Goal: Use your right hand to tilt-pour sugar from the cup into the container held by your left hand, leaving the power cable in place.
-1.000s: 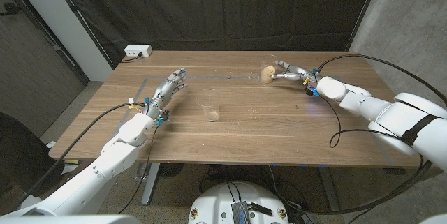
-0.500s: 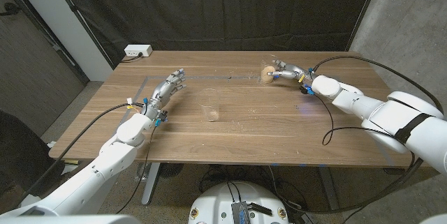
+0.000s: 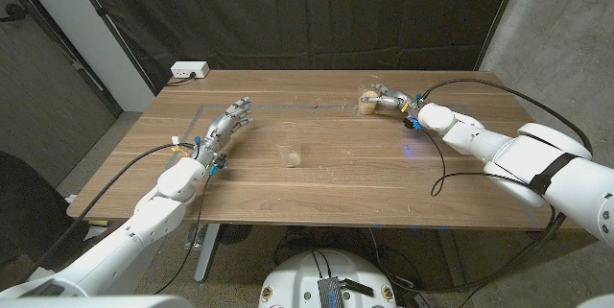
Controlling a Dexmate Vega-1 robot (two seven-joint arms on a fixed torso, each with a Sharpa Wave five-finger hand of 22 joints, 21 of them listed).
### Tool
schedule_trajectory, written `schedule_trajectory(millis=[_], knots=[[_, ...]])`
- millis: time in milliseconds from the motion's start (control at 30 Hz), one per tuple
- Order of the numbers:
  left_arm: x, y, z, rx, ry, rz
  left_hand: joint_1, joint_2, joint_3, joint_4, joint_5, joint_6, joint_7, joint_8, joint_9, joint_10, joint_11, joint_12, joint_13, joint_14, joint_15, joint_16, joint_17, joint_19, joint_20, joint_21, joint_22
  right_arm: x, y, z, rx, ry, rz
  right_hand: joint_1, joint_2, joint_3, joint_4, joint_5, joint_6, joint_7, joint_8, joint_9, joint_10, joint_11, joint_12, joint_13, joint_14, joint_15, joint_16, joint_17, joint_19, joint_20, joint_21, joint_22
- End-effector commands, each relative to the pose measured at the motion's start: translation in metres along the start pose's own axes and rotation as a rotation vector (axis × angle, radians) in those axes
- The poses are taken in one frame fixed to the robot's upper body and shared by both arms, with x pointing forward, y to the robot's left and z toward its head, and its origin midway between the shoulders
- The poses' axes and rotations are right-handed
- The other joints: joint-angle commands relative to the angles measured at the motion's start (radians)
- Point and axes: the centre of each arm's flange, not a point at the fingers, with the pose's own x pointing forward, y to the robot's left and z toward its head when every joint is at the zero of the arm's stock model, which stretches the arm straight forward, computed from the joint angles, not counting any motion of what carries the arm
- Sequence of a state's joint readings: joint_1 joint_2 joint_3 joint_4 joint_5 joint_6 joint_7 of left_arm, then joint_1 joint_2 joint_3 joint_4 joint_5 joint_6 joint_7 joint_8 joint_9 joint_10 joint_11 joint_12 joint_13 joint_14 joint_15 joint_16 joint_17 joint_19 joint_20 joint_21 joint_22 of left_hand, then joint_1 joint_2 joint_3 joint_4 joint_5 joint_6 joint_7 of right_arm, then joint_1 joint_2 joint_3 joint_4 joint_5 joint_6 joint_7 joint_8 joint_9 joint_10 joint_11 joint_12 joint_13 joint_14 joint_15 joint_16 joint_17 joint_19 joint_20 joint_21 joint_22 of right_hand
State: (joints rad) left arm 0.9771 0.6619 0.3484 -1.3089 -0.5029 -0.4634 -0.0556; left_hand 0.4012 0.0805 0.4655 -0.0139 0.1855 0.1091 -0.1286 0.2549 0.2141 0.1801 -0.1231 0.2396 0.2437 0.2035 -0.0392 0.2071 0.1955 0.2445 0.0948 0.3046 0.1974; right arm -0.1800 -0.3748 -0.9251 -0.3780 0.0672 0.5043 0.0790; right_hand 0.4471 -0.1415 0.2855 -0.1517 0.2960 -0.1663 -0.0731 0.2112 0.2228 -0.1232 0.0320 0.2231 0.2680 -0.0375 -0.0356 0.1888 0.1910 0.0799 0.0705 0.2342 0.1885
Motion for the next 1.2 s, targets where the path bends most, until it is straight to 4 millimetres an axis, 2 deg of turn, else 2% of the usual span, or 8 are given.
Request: schedule_trajectory(millis=[33,667,833,933,1133,1200], knots=[[0.007,0.015,-0.004,-0.004,-0.002,-0.014,0.001,0.0,0.007,0.001,0.004,0.004,-0.001,-0.002,0.001,0.009,0.003,-0.005,0.004,0.014,-0.08,-0.001,0.0,0.01,0.002,0.004,0.006,0.003,0.012,0.003,0.082,-0.003,-0.059,0.016,0.004,0.001,0.002,0.006,-0.001,0.002,0.005,0.004,0.007,0.002,0.009,0.001,0.01,0.0,0.008,0.002,0.01,0.012,0.002,0.004],[0.018,0.021,-0.009,-0.01,0.007,-0.034,0.003,-0.001,0.009,-0.001,0.004,0.006,-0.001,-0.003,0.001,0.012,0.002,-0.006,0.005,0.014,-0.078,-0.002,0.0,0.01,0.001,0.004,0.006,-0.003,0.041,0.001,0.189,-0.035,-0.125,0.031,0.024,0.008,0.008,0.006,0.029,-0.009,0.023,0.007,0.064,-0.03,0.043,0.015,0.062,-0.025,0.029,0.012,0.03,0.011,0.004,0.006],[0.018,0.021,-0.009,-0.011,0.011,-0.033,0.004,-0.001,0.009,-0.002,0.005,0.005,0.0,-0.004,0.001,0.012,0.002,-0.007,0.005,0.013,-0.076,-0.003,0.0,0.007,0.003,0.002,0.006,0.0,0.051,0.004,0.193,-0.032,-0.112,0.036,0.034,0.011,0.011,0.006,0.052,-0.023,0.037,0.012,0.101,-0.056,0.069,0.029,0.089,-0.038,0.039,0.021,0.038,0.01,0.004,0.007],[0.019,0.021,-0.009,-0.01,0.012,-0.034,0.004,-0.002,0.01,-0.003,0.005,0.007,0.001,-0.004,0.001,0.014,0.002,-0.007,0.005,0.015,-0.074,-0.002,0.0,0.007,0.004,0.002,0.006,0.002,0.058,0.007,0.195,-0.032,-0.114,0.038,0.043,0.014,0.014,0.006,0.062,-0.028,0.043,0.016,0.123,-0.064,0.087,0.039,0.109,-0.048,0.047,0.027,0.045,0.01,0.005,0.008],[0.02,0.02,-0.009,-0.01,0.015,-0.036,0.005,-0.002,0.01,-0.004,0.005,0.009,-0.003,-0.003,0.001,0.016,0.002,-0.006,0.005,0.017,-0.074,-0.001,0.0,0.007,0.004,0.002,0.006,0.003,0.068,0.009,0.183,-0.034,-0.111,0.054,0.07,0.024,0.016,0.004,0.109,-0.059,0.076,0.034,0.179,-0.103,0.146,0.083,0.17,-0.074,0.073,0.054,0.071,-0.005,0.012,0.012],[0.02,0.019,-0.009,-0.011,0.018,-0.037,0.006,-0.001,0.011,-0.004,0.005,0.01,-0.002,-0.003,0.001,0.016,0.002,-0.006,0.005,0.017,-0.074,-0.001,0.0,0.006,0.005,0.002,0.006,0.003,0.07,0.01,0.181,-0.036,-0.112,0.06,0.077,0.027,0.015,0.004,0.121,-0.063,0.085,0.039,0.184,-0.102,0.158,0.095,0.192,-0.085,0.083,0.062,0.079,-0.009,0.014,0.013]])
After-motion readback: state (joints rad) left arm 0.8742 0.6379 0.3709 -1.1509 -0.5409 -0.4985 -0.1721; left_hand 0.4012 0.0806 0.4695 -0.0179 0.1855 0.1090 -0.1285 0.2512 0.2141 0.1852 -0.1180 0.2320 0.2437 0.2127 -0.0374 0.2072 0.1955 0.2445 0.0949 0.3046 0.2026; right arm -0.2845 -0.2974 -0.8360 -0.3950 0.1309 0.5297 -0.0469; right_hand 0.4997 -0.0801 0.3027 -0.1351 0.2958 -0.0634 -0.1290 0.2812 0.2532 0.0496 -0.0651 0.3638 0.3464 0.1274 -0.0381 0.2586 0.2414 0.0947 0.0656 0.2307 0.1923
